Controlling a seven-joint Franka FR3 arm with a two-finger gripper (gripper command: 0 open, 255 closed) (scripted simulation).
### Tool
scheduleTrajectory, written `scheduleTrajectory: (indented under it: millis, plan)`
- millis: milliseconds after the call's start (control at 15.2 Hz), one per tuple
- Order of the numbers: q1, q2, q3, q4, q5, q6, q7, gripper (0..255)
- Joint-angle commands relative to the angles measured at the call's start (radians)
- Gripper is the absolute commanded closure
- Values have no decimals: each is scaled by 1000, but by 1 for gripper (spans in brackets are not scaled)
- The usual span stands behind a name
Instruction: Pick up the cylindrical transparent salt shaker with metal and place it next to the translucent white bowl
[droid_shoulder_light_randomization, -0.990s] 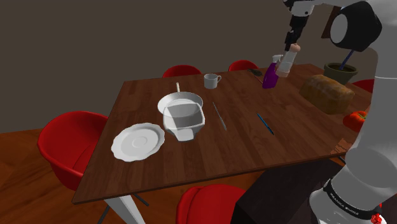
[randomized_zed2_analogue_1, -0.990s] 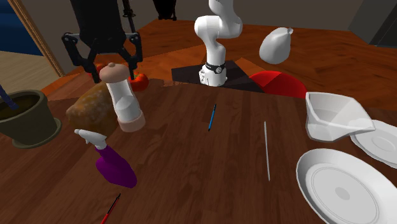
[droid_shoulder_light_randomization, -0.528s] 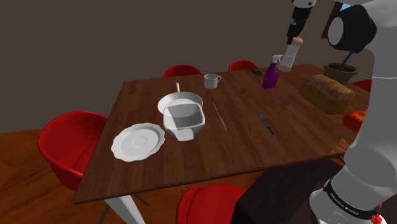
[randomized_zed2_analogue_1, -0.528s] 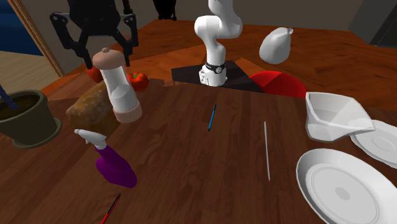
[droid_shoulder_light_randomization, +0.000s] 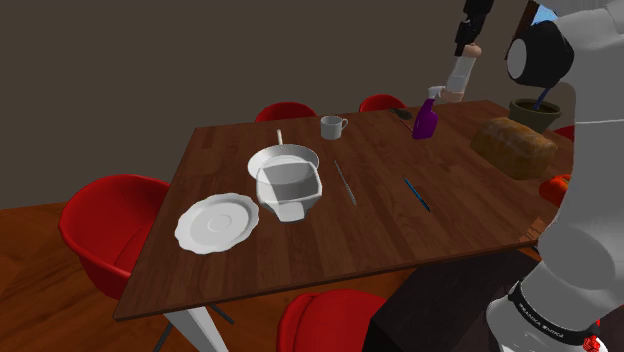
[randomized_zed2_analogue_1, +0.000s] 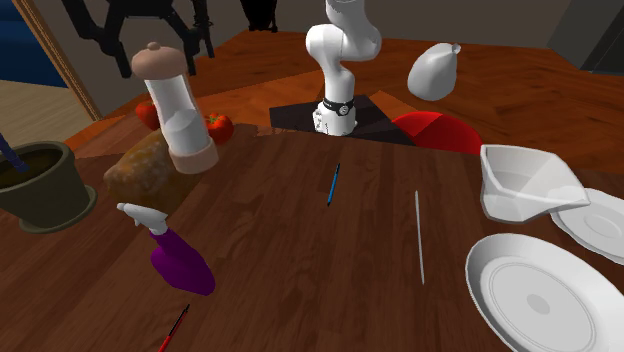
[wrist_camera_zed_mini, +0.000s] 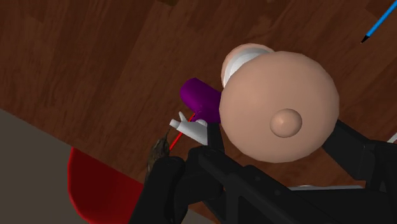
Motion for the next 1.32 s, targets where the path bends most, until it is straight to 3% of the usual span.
scheduleTrajectory:
  millis: [0,198,264,330,594,924,1254]
  plan:
    - [-25,32,5,84,15,-51,1,255]
    - [-82,109,19,261,46,-146,9,255]
    - [-3,5,-1,77,5,-71,14,255]
    - [56,-65,-17,-38,-24,-27,26,255]
    - [211,-273,-20,-332,-134,73,111,255]
    - [329,-471,25,-567,-247,129,249,255]
    - [398,-627,100,-734,-323,145,391,255]
